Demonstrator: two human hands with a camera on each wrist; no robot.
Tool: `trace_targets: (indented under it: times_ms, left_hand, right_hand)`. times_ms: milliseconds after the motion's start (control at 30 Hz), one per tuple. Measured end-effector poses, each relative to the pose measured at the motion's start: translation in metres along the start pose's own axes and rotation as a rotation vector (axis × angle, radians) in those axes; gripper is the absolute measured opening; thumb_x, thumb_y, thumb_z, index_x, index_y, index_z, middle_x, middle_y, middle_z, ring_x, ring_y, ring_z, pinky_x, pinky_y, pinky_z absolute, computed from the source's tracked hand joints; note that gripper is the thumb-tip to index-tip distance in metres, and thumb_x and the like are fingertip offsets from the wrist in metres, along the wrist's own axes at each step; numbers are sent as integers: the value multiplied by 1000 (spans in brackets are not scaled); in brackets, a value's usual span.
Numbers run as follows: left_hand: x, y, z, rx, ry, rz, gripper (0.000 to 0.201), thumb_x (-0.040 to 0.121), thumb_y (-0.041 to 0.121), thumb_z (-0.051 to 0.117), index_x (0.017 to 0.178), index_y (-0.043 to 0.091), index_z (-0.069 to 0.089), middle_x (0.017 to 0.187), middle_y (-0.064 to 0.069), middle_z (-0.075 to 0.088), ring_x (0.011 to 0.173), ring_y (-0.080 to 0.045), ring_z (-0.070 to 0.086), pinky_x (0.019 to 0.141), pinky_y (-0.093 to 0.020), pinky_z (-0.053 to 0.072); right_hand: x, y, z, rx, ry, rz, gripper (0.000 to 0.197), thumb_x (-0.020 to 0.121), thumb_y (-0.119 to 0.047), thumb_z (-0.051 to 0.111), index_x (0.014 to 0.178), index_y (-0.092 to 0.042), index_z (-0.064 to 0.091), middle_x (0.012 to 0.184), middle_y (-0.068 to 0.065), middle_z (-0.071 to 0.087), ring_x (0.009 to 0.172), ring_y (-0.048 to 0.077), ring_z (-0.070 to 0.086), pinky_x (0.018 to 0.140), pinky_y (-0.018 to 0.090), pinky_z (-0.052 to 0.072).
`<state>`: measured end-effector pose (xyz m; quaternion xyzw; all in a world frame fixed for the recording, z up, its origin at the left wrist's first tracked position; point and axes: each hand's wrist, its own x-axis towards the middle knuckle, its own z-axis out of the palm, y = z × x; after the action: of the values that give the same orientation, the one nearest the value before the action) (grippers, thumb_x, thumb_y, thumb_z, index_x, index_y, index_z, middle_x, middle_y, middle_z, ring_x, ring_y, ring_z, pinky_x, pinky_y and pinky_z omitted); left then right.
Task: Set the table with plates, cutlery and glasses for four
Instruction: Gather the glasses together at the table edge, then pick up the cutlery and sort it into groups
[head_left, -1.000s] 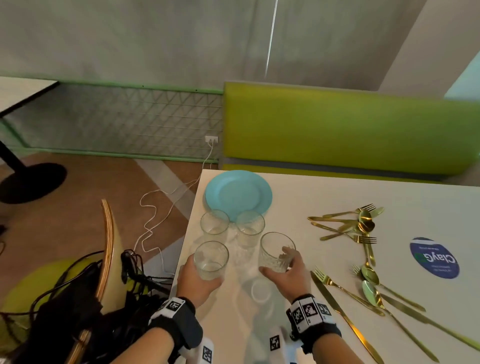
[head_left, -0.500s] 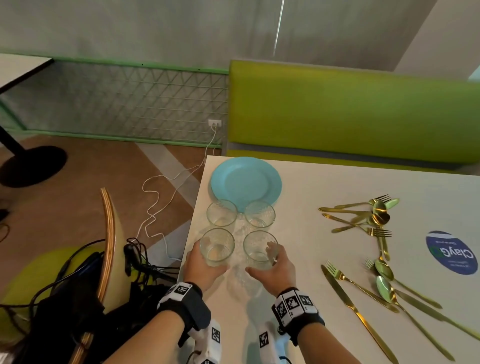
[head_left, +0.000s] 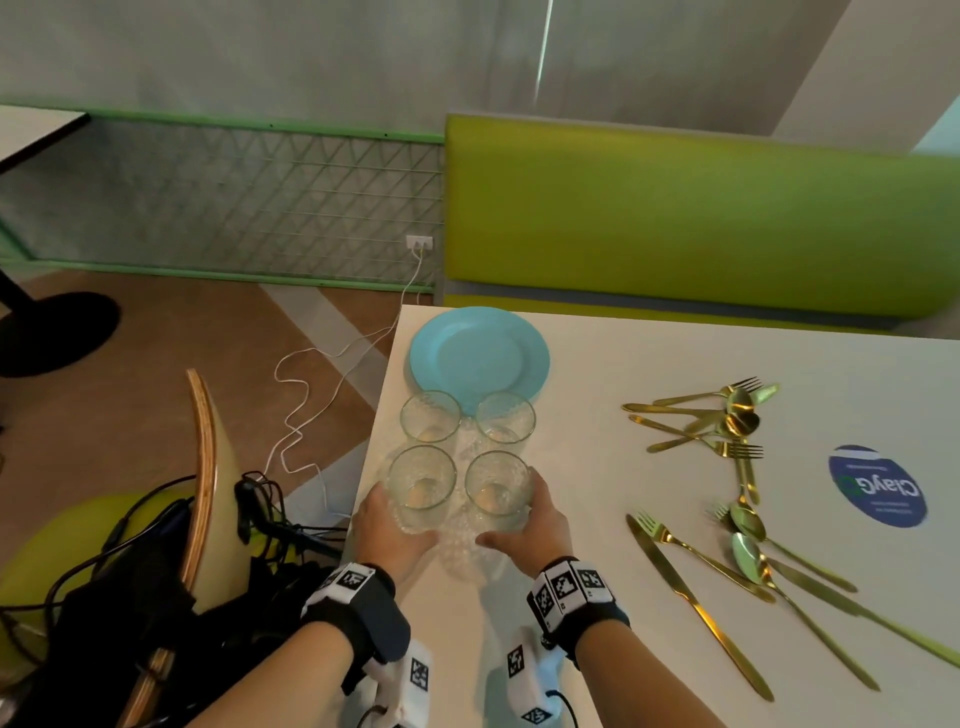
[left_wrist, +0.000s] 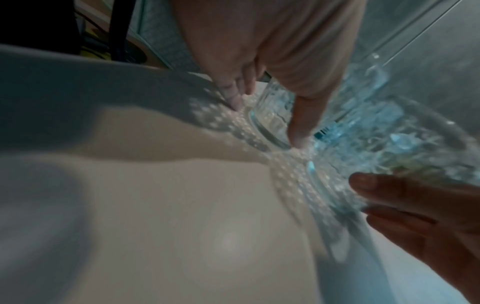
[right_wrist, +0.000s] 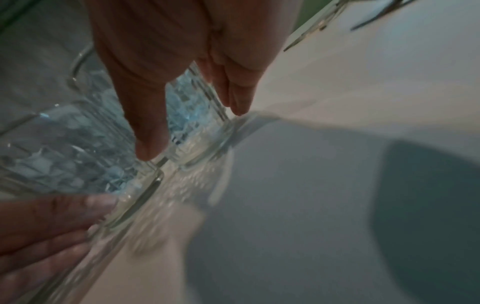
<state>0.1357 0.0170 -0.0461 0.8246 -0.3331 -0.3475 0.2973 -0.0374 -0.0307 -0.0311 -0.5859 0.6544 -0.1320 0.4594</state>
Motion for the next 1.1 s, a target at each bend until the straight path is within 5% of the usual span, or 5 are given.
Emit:
trace_targets:
  times_ms: [100,200,467,800,1100]
  left_hand:
    - [-20,7,-2,-67,40,-185,56,65,5,77,117,-6,56,113,-15,61,111,-35,57,89,-36,48]
    - [-41,25,12,-144,-44,-221,43,78,7,67,116,-8,55,118,-21,59,113,-36,55,90,-36,44]
    - [-83,125,78,-88,-290,185,11,83,14,64,90,15,55,86,2,56,86,-15,53,74,-20,36]
    - [-69,191,143,19,-381,247,17,85,23,64,99,14,59,92,2,58,91,-17,55,88,-29,47]
    - [-59,216,173,-70,-265,225,15,83,30,67,82,20,56,81,4,60,82,-18,59,81,-29,50]
  right_hand:
    - [-10,6,-21,-58,9,-3,101,71,-20,80,149,-18,17,146,9,40,134,22,41,107,28,36]
    - [-20,21,-56,-124,146,9,72,78,-19,73,140,-15,37,135,8,52,123,20,50,103,28,40]
    - [-30,83,-151,-374,253,186,35,91,-17,53,125,-17,57,128,4,59,118,20,56,100,27,42]
    - [-2,107,-171,-824,14,129,30,96,-10,41,122,-9,55,122,10,60,112,25,59,92,32,50]
    - [25,98,-208,-271,64,82,18,91,-24,56,96,-10,66,94,1,66,87,17,61,83,27,52]
